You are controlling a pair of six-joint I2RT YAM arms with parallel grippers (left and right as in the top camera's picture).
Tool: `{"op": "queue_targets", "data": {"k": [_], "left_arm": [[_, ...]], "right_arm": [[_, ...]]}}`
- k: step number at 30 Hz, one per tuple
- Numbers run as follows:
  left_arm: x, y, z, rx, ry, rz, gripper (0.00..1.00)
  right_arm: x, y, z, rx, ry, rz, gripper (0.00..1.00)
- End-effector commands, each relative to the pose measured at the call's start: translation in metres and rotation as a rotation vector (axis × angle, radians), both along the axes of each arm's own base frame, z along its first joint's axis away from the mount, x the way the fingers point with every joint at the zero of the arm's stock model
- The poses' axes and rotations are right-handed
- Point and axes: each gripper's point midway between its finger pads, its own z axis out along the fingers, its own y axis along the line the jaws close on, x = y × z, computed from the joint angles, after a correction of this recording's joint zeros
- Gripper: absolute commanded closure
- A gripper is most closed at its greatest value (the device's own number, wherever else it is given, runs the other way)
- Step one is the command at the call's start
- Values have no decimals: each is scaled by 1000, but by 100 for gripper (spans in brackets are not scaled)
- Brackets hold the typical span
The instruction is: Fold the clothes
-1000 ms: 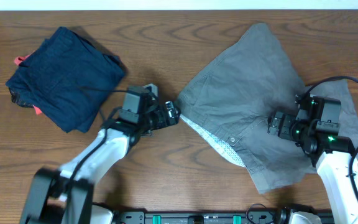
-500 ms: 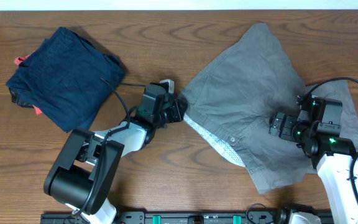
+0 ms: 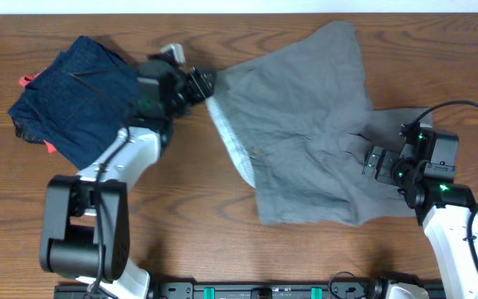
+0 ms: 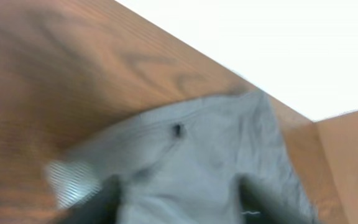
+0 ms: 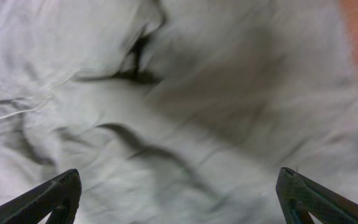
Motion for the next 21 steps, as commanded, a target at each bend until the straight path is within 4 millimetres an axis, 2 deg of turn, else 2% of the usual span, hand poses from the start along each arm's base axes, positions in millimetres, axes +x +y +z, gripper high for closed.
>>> {"op": "queue_targets", "data": {"k": [1,5,7,10,14,16,21], "left_arm": [[-25,-18,-5,-68,126,-114,2],[-93,-43,-46,-99,452,-246,2],[-119,-54,-58,-47,522,-319,2],[-147,-75,-67,39,537,-441,2],[-157,-83,-85,199,539,-431,2],[-158,-91,-87,253,510,-436,2],[-151,-108,-86,342,411,-433,2]], "right_arm": [[9,-3,12,-8,-42,-1,1],[19,0,15,-4,-68,27,2],[27,5,20,18,-69,66,4],[45,6,30,32,-36,87,1],[78,1,39,45,27,86,1],[98,-3,40,47,54,85,1],[149,-35,29,34,63,-29,1]]}}
